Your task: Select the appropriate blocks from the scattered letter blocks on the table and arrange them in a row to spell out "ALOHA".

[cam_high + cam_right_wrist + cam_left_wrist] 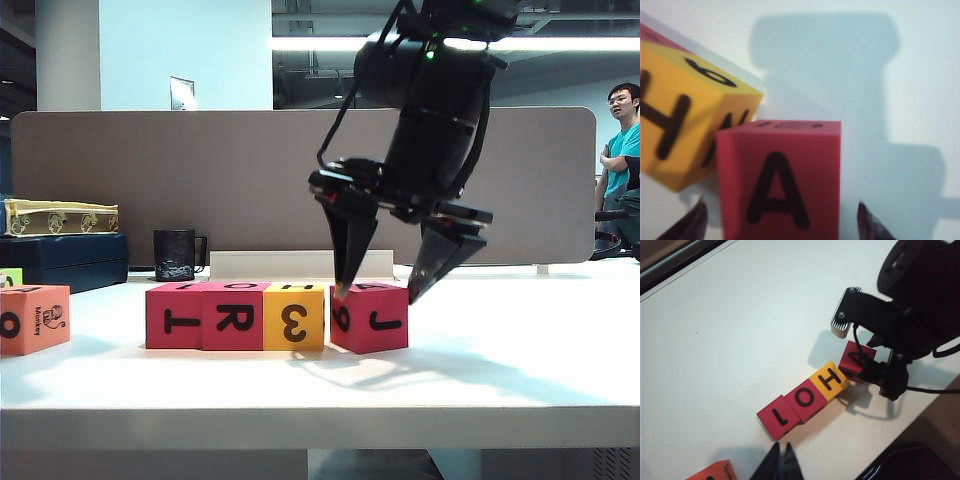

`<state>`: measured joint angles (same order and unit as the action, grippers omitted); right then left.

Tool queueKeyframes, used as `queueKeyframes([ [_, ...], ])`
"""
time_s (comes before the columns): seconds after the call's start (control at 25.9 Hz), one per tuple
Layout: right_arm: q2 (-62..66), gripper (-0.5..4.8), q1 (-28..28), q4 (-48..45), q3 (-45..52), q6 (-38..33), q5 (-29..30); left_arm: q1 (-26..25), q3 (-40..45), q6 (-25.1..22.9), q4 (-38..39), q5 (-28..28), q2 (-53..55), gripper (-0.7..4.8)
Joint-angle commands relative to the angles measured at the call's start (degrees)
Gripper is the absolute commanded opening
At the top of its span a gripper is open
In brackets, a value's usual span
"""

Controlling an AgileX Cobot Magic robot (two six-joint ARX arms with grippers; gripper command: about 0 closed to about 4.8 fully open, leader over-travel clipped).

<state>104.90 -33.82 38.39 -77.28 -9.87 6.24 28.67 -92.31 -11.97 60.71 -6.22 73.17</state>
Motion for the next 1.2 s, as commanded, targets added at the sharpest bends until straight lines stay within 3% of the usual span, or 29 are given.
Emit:
queueKeyframes([
  [0.04, -2.84, 3.82, 0.04, -2.08, -0.22, -0.22, 0.07, 0.0, -0.17, 0.02, -0.28, -0.07, -0.22, -0.06],
  [0.19, -6.16, 3.51, 0.09, -2.93, -0.2, -0.17, -5.55, 0.0, -0.2, 0.02, -0.04, -0.07, -0.22, -0.06],
  [0.23, -6.34, 3.13, 0.22, -2.56, -0.2, 0.09, -6.95, 0.0, -0.2, 0.0, 0.13, -0.04, -0.22, -0.06],
  [0.31, -6.29, 1.41, 0.85, -1.79, -0.13, 1.81, -8.61, 0.0, -0.2, 0.02, 0.55, -0.04, -0.22, -0.06],
  [0.35, -6.14, 0.83, 1.4, -1.07, -0.11, 2.62, -9.22, 0.0, -0.2, 0.0, 0.98, -0.04, -0.22, -0.06],
  [0.7, -3.78, 0.23, 2.86, -0.02, 0.04, 2.84, -8.7, 0.0, -0.22, 0.0, 1.33, -0.04, -0.22, -0.06],
  [1.04, -0.72, 0.17, 2.64, 2.51, 0.31, 2.84, -5.49, 0.0, -0.24, -0.02, 1.22, -0.02, -0.22, -0.06],
  [1.2, -0.74, 0.07, 2.62, 2.27, 0.31, 2.8, -0.92, 0.0, -0.22, -0.02, 0.37, -0.02, -0.22, -0.06],
])
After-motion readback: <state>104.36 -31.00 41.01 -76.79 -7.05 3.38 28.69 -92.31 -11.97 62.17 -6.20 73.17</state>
